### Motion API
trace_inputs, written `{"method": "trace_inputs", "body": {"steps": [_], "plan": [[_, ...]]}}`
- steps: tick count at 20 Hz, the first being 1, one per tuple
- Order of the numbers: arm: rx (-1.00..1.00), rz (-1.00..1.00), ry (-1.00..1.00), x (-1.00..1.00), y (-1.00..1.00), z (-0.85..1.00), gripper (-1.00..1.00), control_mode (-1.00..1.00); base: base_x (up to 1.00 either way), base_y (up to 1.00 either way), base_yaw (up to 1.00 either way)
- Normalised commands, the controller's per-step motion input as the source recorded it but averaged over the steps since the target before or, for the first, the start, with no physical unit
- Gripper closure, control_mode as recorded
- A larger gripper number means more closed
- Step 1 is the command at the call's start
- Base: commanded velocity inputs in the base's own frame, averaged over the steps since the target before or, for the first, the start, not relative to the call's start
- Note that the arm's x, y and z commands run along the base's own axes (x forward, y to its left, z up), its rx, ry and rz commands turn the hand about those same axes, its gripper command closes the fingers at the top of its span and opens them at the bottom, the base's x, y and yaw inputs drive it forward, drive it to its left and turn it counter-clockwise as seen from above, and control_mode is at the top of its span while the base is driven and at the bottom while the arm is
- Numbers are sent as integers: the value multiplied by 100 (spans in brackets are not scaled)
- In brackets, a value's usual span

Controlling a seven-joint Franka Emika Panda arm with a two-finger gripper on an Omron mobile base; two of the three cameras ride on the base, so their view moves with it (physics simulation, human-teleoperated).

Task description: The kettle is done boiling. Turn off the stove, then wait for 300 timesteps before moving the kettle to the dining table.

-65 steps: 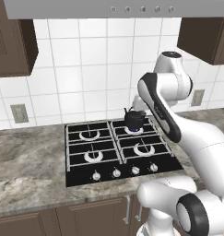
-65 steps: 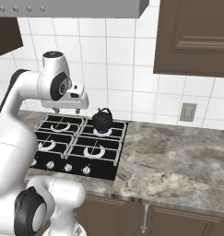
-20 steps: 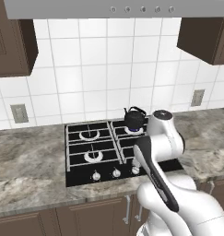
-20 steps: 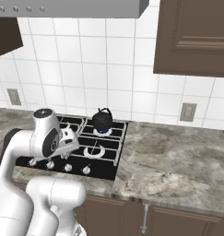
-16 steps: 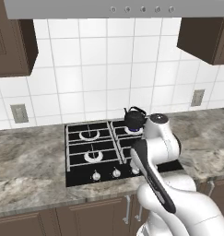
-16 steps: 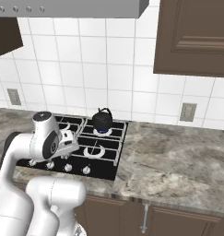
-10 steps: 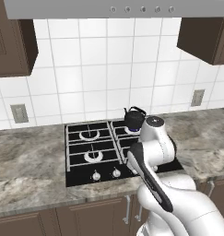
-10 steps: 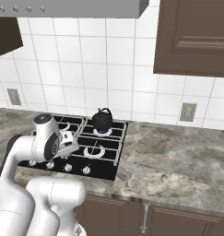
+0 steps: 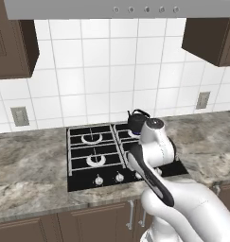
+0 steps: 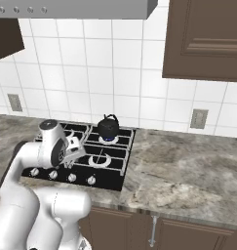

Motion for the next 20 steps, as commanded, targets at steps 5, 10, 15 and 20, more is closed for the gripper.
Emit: {"method": "trace_inputs", "body": {"steps": [5,10,15,20], "plan": [[0,0,0,5,0,-28,-100,-100,0,0,0],[0,0,0,0,0,-36,-100,-100,0,0,0],[0,0,0,-3,-2,-35,-100,-100,0,0,0],[0,0,0,-18,-7,-36,-100,-100,0,0,0]]}}
